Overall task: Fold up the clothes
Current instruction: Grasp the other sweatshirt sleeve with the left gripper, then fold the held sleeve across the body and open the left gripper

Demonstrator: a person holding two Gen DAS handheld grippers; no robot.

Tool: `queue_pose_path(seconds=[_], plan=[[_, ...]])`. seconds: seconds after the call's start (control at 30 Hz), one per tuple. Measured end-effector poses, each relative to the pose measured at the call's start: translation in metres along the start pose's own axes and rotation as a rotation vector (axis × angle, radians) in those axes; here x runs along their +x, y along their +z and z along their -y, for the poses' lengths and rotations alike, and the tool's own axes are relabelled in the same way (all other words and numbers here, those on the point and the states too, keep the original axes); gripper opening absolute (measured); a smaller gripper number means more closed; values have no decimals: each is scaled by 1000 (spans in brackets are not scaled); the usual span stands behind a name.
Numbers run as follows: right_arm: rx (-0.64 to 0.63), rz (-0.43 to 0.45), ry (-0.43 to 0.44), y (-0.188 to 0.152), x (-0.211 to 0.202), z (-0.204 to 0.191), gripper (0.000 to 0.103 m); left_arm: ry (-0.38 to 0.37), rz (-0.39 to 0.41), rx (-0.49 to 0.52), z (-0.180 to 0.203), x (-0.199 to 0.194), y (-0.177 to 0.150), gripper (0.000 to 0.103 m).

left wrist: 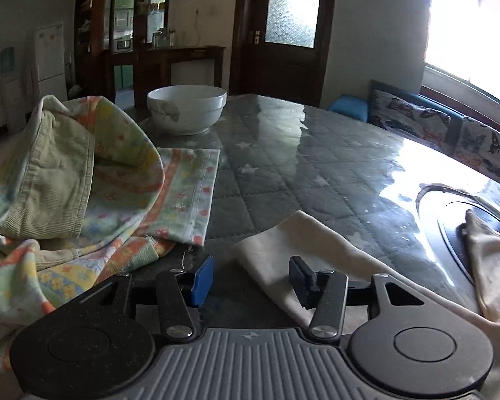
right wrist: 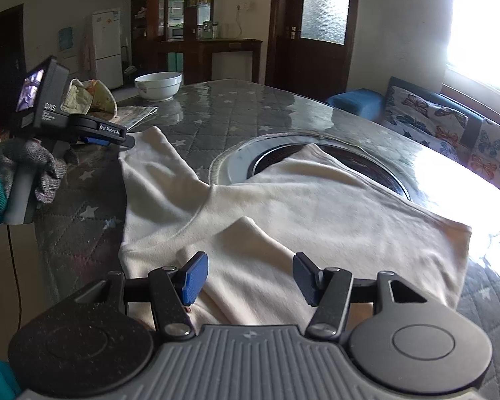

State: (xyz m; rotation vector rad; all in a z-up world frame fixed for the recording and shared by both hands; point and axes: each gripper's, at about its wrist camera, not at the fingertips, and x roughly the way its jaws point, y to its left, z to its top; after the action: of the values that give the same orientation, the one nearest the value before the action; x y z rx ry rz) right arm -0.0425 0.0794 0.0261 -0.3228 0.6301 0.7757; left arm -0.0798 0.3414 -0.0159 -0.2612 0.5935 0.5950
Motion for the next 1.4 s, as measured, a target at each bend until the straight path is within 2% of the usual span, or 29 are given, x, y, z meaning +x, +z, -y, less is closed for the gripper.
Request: queue_pose_path(seconds=[0.03,0.07,0.1,0.2,0.23,0.43,0.57,0.77,0.97,1.1,1.3,1.4], plan=[[6,3,-4,-1,-3,1,57,-2,2,8,0,2,0,51],[11,6,-9,-2,-5,2,58,-9,5,11,0,3,1,44],[17,10,-14,-3,-8,4,58,-19,9,12,0,4,2,31],[38,22,-33,-6,-17,9,58,-61,15,-6,-2,5,5,12],[46,27,-41,-7,-21,10,58,-77,17,-18,-3,5,5,10],[106,61,-93,-15,-42,25,58,-218,78,-35,11,-26,13,9],[150,77,-131,-23,-54,37,58,-361,116,-18,35,-59,17,9],[212,105,-184,-35,-73,53,58,-579,128,54,90,-105,19,9],[289,126,-239,-52,-92,72,58,-777,74,133,153,-134,0,9],[337,130,-273,-63,-102,83,58,-864,32,178,188,-141,-22,9],[397,129,-303,-76,-108,94,58,-941,-74,286,229,-139,-56,11],[400,131,-301,-76,-108,96,58,-963,-117,324,232,-138,-67,14]])
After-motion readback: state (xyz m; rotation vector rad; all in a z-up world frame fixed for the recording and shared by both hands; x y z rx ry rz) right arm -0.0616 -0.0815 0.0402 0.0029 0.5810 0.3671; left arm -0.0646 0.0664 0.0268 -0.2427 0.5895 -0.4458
